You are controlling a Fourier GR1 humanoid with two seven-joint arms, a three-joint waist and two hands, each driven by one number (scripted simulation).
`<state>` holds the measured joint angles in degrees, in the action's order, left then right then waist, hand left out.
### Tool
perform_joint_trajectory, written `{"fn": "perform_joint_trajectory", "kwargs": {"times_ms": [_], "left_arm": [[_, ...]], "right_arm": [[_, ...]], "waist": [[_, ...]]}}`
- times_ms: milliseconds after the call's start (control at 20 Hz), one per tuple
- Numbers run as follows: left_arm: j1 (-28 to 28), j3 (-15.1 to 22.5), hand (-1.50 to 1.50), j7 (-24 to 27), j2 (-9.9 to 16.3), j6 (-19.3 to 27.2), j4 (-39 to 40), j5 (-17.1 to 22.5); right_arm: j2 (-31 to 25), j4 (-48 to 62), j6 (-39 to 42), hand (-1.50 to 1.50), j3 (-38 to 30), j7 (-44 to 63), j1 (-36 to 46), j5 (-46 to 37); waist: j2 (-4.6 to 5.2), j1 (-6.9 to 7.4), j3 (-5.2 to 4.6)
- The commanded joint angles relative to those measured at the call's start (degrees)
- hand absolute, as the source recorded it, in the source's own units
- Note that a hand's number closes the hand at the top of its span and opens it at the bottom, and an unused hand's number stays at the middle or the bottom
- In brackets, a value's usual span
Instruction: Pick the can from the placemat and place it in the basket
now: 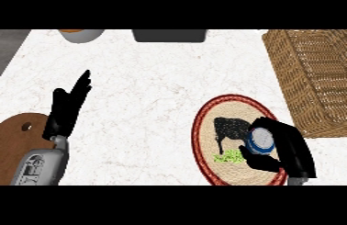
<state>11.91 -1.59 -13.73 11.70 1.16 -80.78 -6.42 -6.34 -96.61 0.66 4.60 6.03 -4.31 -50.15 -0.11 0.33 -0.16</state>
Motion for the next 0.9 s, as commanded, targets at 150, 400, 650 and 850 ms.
{"fn": "perform_joint_trajectory", "kwargs": {"times_ms": [150,400,650,850], "left_arm": [[2.82,1.06,0.00,0.38,0.38,-1.99,0.75,0.01],[1.84,0.09,0.00,1.92,0.12,-1.71,2.27,0.32],[3.18,-2.59,0.00,3.44,1.57,-2.51,6.03,1.13],[0.58,-1.32,0.00,1.40,0.18,-1.31,1.95,0.58]], "right_arm": [[-4.06,14.77,13.21,1.50,5.51,16.11,18.50,-15.84],[0.94,31.18,17.54,1.50,6.33,20.60,37.19,-18.83],[2.77,42.74,7.77,1.50,1.85,14.54,47.30,-17.92],[6.19,34.28,6.09,1.50,-1.37,17.86,44.77,-9.38]], "waist": [[1.57,4.84,-0.16],[0.90,3.05,0.12],[0.62,1.04,0.16],[0.12,0.29,0.18]]}}
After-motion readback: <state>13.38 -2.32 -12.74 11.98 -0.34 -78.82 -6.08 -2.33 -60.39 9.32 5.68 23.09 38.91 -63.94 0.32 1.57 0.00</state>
